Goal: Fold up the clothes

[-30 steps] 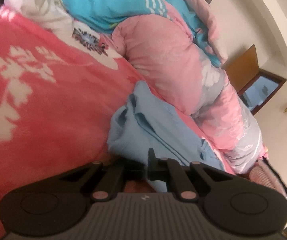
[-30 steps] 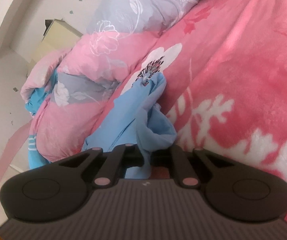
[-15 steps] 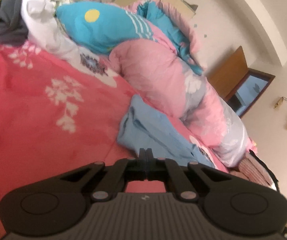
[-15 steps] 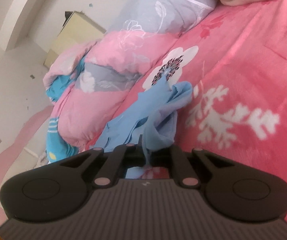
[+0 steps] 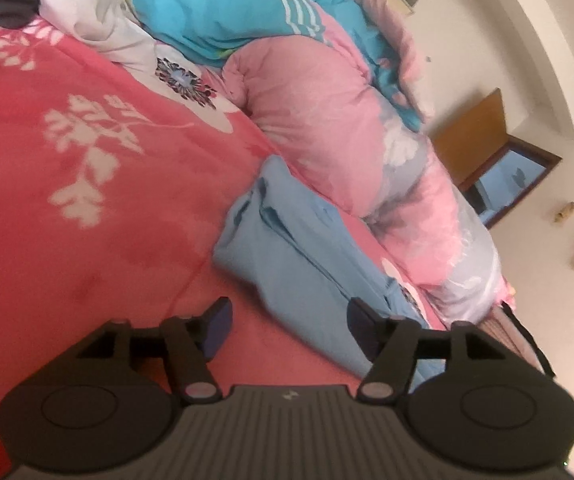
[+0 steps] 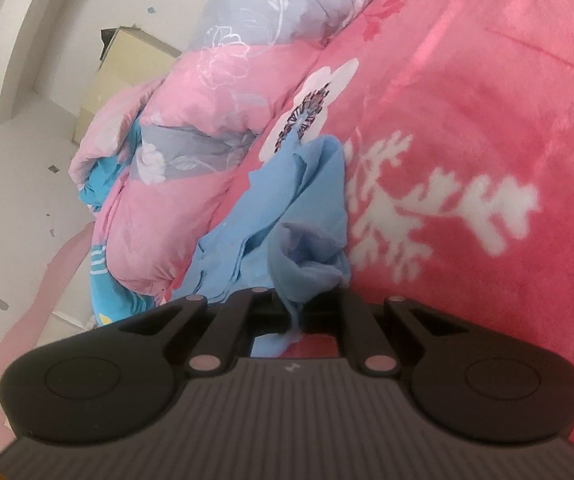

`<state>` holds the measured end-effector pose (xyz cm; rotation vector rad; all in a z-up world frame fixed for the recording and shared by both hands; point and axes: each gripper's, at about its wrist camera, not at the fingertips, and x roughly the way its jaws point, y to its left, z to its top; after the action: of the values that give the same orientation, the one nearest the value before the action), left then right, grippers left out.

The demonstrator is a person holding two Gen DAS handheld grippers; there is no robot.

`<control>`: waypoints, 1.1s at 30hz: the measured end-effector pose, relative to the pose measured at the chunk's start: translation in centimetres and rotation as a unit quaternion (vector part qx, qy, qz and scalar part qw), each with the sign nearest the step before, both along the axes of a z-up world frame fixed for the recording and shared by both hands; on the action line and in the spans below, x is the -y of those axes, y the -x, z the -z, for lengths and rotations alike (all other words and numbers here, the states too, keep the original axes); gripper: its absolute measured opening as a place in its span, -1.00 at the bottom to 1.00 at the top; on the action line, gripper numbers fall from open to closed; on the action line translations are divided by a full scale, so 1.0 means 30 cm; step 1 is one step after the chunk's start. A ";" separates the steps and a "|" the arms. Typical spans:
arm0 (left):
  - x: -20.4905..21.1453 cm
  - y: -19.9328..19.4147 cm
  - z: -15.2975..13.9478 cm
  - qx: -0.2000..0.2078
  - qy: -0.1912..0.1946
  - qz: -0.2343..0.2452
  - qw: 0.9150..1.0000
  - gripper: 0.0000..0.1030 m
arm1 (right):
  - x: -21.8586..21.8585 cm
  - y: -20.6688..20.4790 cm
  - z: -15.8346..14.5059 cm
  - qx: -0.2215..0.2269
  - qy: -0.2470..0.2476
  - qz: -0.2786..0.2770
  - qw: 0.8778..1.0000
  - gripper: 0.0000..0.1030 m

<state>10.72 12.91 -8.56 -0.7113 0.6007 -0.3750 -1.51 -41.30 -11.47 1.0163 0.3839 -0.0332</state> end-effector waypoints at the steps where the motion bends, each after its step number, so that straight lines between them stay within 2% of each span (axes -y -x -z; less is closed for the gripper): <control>1: 0.009 -0.022 0.003 -0.001 -0.002 -0.007 1.000 0.24 | 0.000 -0.004 0.000 0.000 0.002 0.000 1.000 -0.94; 3: 0.026 -0.066 0.008 -0.005 -0.008 -0.023 1.000 0.06 | 0.002 -0.011 0.002 0.001 0.002 0.002 1.000 -0.94; 4: 0.033 -0.087 0.010 -0.007 -0.013 -0.030 0.999 -0.19 | 0.003 -0.013 0.006 0.002 0.001 0.003 1.000 -0.94; 5: 0.039 -0.111 0.016 -0.016 -0.022 -0.035 0.999 -0.60 | 0.002 -0.016 0.009 0.002 0.001 0.005 1.000 -0.95; 6: 0.045 -0.135 0.022 -0.025 -0.030 -0.039 0.998 -0.86 | 0.002 -0.019 0.010 0.004 0.001 0.006 1.000 -0.95; 7: 0.047 -0.151 0.030 -0.032 -0.032 -0.039 0.998 -0.94 | 0.002 -0.022 0.012 0.006 0.003 0.006 1.000 -0.95; 8: 0.048 -0.167 0.039 -0.039 -0.034 -0.039 0.998 -0.94 | 0.001 -0.026 0.013 0.006 0.004 0.007 1.000 -0.95; 12: 0.061 -0.126 -0.004 -0.007 -0.067 -0.041 0.997 -0.95 | 0.005 -0.039 0.016 0.012 0.008 0.010 1.000 -0.95; 18: 0.020 -0.013 -0.091 0.023 -0.057 -0.042 0.997 -0.96 | 0.004 -0.021 -0.009 0.036 0.019 0.027 0.999 -0.96; 24: -0.004 0.101 -0.163 0.042 -0.055 -0.029 0.997 -0.96 | 0.029 0.036 -0.039 0.064 -0.004 0.023 0.998 -0.97; 29: -0.040 0.225 -0.165 0.042 -0.054 -0.021 0.997 -0.95 | 0.029 0.117 -0.078 0.068 -0.011 0.009 0.998 -0.97; 33: -0.084 0.320 -0.153 0.036 -0.049 -0.020 0.998 -0.95 | 0.016 0.213 -0.103 0.053 -0.011 -0.007 0.999 -0.97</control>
<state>1.12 15.42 -3.98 -0.6128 0.5316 -0.3314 -7.90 -41.76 -8.39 1.0322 0.2952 0.0367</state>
